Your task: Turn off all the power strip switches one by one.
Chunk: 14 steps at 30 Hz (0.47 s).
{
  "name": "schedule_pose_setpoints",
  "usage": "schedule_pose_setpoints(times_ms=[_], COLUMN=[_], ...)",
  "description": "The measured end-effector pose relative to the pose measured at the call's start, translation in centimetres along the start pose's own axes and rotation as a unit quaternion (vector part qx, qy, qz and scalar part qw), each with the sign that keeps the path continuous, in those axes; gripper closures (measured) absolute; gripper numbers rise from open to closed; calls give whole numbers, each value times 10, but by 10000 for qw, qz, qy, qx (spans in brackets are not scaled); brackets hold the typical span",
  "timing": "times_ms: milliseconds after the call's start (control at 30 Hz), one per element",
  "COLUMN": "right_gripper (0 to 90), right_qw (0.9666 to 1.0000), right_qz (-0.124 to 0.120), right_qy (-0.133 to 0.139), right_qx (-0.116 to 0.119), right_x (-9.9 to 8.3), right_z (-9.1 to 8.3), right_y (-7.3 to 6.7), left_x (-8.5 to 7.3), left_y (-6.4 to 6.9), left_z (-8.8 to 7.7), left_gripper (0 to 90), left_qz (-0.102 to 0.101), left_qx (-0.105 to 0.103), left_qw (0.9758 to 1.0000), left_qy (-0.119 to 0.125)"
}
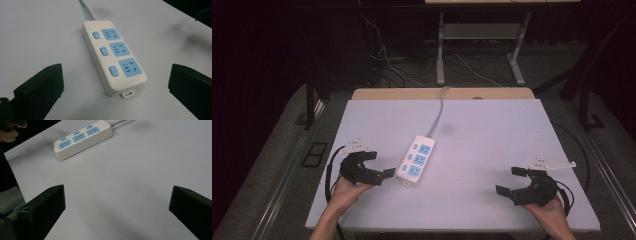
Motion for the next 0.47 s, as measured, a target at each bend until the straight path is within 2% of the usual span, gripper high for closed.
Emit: schedule_pose_setpoints(times_ms=[233, 467], right_gripper=[4, 4], right_qw=[10000, 10000], right_qz=[11, 21], right_qy=[-30, -17], right_qx=[-6, -12], right_x=[-2, -4], right_z=[0, -1], right_y=[0, 1], left_x=[-15, -20], left_y=[14, 20], left_z=[1, 4], left_gripper=[0, 0], left_qz=[-54, -14], left_qx=[38, 4], left_qw=[9999, 9999], left_qy=[126, 135])
Point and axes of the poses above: each handheld gripper's, and its own axes: z roughly forward along the jaws, x roughly out of its top, y roughly to its right, the point moved 10 cm from there along z, roughly forward along the jaws, and after that the axes turned 15 degrees about z, right-handed, at the moved point
